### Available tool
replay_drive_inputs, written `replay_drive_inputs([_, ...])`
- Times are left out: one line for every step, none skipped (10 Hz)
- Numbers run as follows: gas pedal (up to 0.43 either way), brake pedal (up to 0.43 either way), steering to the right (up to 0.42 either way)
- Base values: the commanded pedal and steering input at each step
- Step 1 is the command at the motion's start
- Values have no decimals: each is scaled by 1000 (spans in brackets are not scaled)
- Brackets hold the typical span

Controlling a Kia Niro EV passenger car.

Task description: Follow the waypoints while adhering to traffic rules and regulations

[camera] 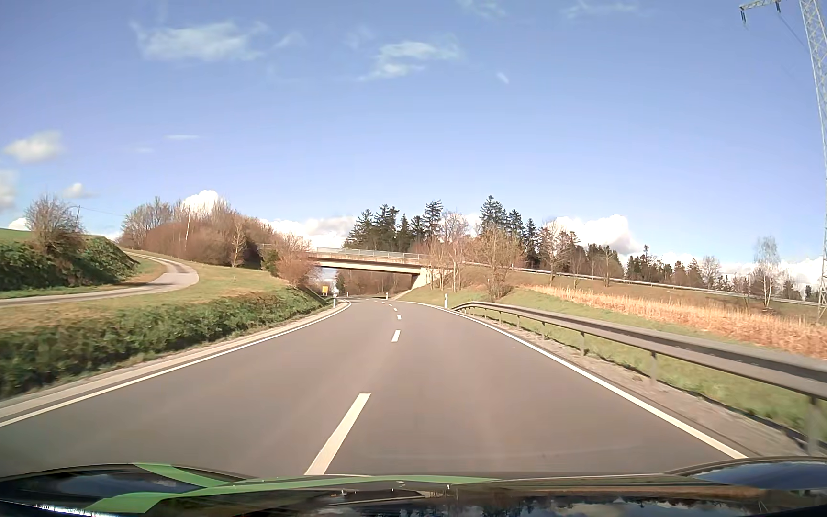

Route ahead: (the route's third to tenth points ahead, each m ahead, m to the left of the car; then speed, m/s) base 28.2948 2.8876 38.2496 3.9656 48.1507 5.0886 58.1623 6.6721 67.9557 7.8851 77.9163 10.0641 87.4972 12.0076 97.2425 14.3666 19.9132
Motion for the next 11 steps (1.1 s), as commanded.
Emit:
replay_drive_inputs([197,0,-16])
replay_drive_inputs([197,0,-17])
replay_drive_inputs([197,0,-18])
replay_drive_inputs([197,0,-19])
replay_drive_inputs([197,0,-19])
replay_drive_inputs([197,0,-19])
replay_drive_inputs([197,0,-18])
replay_drive_inputs([197,0,-18])
replay_drive_inputs([197,0,-17])
replay_drive_inputs([197,0,-17])
replay_drive_inputs([197,0,-16])
